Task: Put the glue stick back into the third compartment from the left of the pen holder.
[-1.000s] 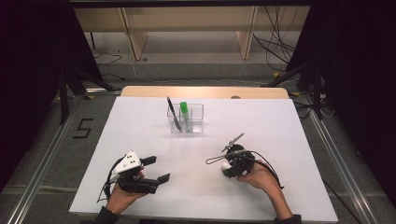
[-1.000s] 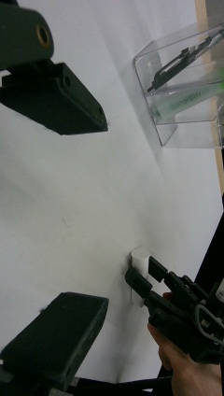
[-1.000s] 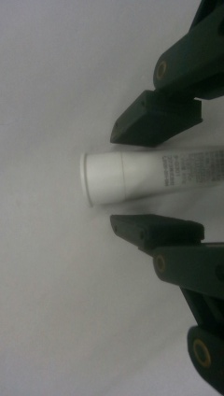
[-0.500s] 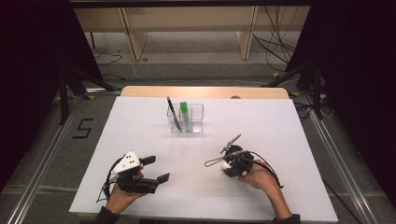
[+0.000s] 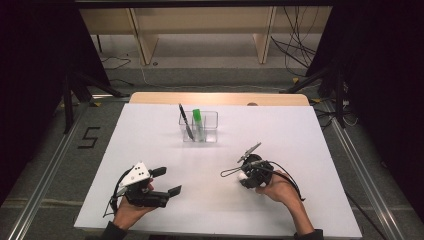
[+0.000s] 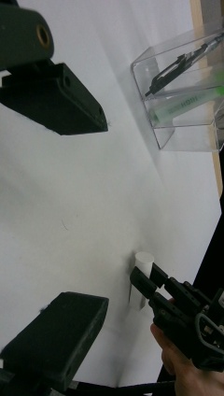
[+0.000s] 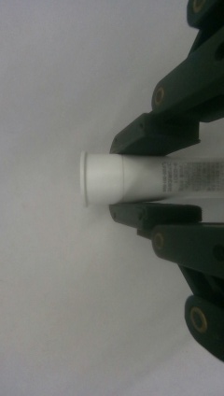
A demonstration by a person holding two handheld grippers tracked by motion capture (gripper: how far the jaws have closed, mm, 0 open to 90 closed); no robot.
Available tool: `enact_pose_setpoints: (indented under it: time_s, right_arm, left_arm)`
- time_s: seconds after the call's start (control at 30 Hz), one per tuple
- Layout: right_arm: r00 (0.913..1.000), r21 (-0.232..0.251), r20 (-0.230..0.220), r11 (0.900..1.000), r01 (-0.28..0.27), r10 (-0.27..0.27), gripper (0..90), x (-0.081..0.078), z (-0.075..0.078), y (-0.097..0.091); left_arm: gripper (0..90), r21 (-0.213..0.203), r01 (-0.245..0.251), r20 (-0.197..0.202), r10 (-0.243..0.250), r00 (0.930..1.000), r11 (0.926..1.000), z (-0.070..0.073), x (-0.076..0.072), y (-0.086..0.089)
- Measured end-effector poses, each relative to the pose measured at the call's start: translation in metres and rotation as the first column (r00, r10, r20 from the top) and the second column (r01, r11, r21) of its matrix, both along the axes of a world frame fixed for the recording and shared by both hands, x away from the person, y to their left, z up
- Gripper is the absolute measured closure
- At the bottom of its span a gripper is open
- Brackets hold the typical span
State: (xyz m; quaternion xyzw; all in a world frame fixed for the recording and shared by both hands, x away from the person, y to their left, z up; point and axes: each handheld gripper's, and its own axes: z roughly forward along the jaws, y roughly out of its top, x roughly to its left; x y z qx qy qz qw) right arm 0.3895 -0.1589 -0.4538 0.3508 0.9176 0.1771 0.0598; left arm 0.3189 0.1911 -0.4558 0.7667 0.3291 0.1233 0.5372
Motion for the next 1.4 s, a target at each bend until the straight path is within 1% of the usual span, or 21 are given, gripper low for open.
enact_pose_setpoints:
  time_s: [0.13,0.23,0.33,0.37,0.43,0.47,0.57,0.7,0.77,0.9,0.97,1.07,1.1,1.17,1.23,1.27,1.33,1.4]
  right_arm:
    - [0.9999,0.045,0.012,0.9989,0.011,-0.012,68.1,0.001,0.004,-0.006]
    - [0.9997,0.082,0.021,0.9966,0.009,-0.010,68.1,0.001,0.007,-0.010]
    - [0.9995,0.138,0.023,0.9903,0.019,-0.022,68.1,0.001,0.012,-0.016]
    - [0.9991,0.158,0.032,0.9871,0.023,-0.028,68.1,0.002,0.013,-0.018]
    - [0.9982,0.208,0.048,0.9778,0.024,-0.035,68.1,0.003,0.017,-0.022]
    - [0.9972,0.240,0.060,0.9703,0.030,-0.046,68.0,0.003,0.018,-0.025]
    - [0.9923,0.312,0.090,0.9485,0.053,-0.085,68.0,0.004,0.022,-0.030]
    - [0.9822,0.375,0.131,0.9237,0.077,-0.135,68.0,0.004,0.026,-0.034]
    - [0.9755,0.386,0.155,0.9184,0.085,-0.156,67.9,0.003,0.028,-0.034]
    - [0.9595,0.427,0.199,0.8990,0.098,-0.199,67.9,0.002,0.031,-0.034]
    - [0.9497,0.446,0.220,0.8887,0.105,-0.222,67.9,0.002,0.032,-0.035]
    - [0.9389,0.467,0.237,0.8768,0.115,-0.250,67.9,0.001,0.033,-0.035]
    - [0.9363,0.474,0.240,0.8728,0.117,-0.256,67.9,0.001,0.034,-0.035]
    - [0.9312,0.497,0.247,0.8602,0.116,-0.268,67.9,0.001,0.035,-0.035]
    - [0.9272,0.509,0.252,0.8526,0.117,-0.277,67.9,0.001,0.036,-0.035]
    - [0.9246,0.519,0.252,0.8464,0.120,-0.285,67.9,0.001,0.036,-0.035]
    - [0.9224,0.537,0.250,0.8350,0.121,-0.294,67.9,0.001,0.037,-0.034]
    - [0.9225,0.547,0.245,0.8282,0.122,-0.298,67.9,0.002,0.037,-0.033]
  left_arm:
    - [12.9,0.003,0.000,0.001,0.000,1.0000,1.0000,0.000,0.000,0.000]
    - [12.9,0.003,-0.001,0.000,0.001,1.0000,1.0000,0.000,0.000,0.000]
    - [13.0,0.004,-0.001,0.000,0.001,1.0000,1.0000,-0.001,0.000,0.000]
    - [13.0,0.004,-0.001,0.000,0.001,1.0000,1.0000,-0.001,0.000,0.000]
    - [13.0,0.003,-0.002,-0.001,0.002,1.0000,1.0000,-0.001,0.000,0.000]
    - [13.0,0.002,-0.003,-0.001,0.003,1.0000,1.0000,-0.001,0.000,0.000]
    - [13.0,0.000,-0.003,-0.003,0.003,1.0000,1.0000,-0.001,0.001,0.000]
    - [13.0,-0.002,-0.005,-0.004,0.005,1.0000,1.0000,-0.001,0.001,0.000]
    - [13.0,-0.001,-0.006,-0.004,0.006,1.0000,1.0000,-0.001,0.001,0.000]
    - [13.0,-0.002,-0.007,-0.004,0.007,1.0000,1.0000,-0.001,0.001,0.000]
    - [13.1,-0.005,-0.010,-0.005,0.010,0.9999,0.9999,-0.001,0.001,0.001]
    - [13.0,-0.005,-0.013,-0.006,0.013,0.9999,0.9999,-0.001,0.001,0.001]
    - [13.0,-0.004,-0.013,-0.006,0.013,0.9999,0.9999,-0.001,0.001,0.001]
    - [13.0,-0.004,-0.015,-0.005,0.015,0.9999,0.9999,-0.002,0.001,0.001]
    - [13.0,-0.005,-0.017,-0.005,0.017,0.9998,0.9998,-0.001,0.001,0.001]
    - [13.0,-0.004,-0.017,-0.005,0.017,0.9998,0.9998,-0.001,0.001,0.001]
    - [13.0,-0.005,-0.019,-0.005,0.019,0.9998,0.9998,-0.001,0.001,0.001]
    - [13.1,-0.009,-0.023,-0.004,0.023,0.9997,0.9997,-0.001,0.001,0.001]
